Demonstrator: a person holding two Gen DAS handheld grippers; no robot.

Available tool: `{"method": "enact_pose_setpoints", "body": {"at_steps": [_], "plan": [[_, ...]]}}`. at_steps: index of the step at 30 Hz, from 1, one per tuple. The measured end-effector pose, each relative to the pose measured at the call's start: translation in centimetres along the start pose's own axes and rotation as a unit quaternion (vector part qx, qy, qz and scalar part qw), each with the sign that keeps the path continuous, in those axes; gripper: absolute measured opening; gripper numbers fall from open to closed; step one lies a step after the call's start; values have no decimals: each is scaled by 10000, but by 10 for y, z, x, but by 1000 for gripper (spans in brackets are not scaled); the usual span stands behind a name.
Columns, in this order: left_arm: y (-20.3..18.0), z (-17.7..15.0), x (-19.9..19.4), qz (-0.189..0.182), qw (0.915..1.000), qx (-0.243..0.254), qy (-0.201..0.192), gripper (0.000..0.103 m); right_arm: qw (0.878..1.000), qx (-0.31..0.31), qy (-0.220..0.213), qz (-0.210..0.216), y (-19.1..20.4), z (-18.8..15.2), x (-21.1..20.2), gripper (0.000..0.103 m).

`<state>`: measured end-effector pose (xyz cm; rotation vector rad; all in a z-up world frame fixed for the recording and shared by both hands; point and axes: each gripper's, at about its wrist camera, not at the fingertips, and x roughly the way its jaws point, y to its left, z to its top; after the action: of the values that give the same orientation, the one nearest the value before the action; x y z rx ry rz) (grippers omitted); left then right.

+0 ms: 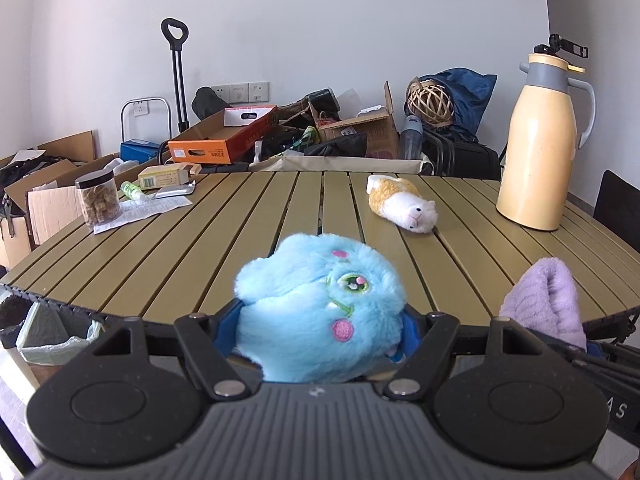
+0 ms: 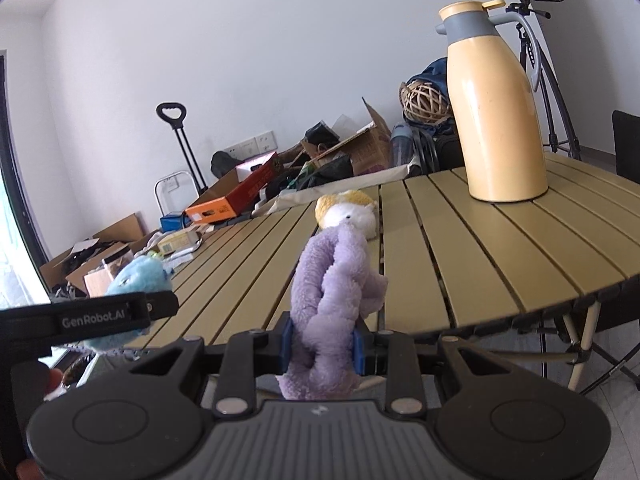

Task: Collect trash
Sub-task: 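Carry the scrunchie and blue plush off the table down over the black bin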

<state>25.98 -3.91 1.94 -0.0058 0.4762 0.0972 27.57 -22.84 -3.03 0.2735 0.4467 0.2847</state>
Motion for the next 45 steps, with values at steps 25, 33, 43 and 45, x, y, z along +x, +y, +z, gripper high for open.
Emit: {"method": "enact_pose_setpoints", "body": {"at_steps": [25, 33, 43, 45], "plan": [[38, -83, -3, 45, 9971, -49, 761, 75, 9892, -360, 1416, -121, 27, -85, 13, 28], [40, -112, 18, 19, 9931, -4, 1173, 75, 9806, -450, 1878, -321, 25, -112, 22, 28], [47, -137, 35, 28, 9880, 22, 1543, 75, 9683, -333, 2406, -587, 6, -136, 39, 28], [49, -141, 37, 58, 9871, 46, 1599, 75, 9660, -311, 2483, -656, 3, -140, 43, 28]]}}
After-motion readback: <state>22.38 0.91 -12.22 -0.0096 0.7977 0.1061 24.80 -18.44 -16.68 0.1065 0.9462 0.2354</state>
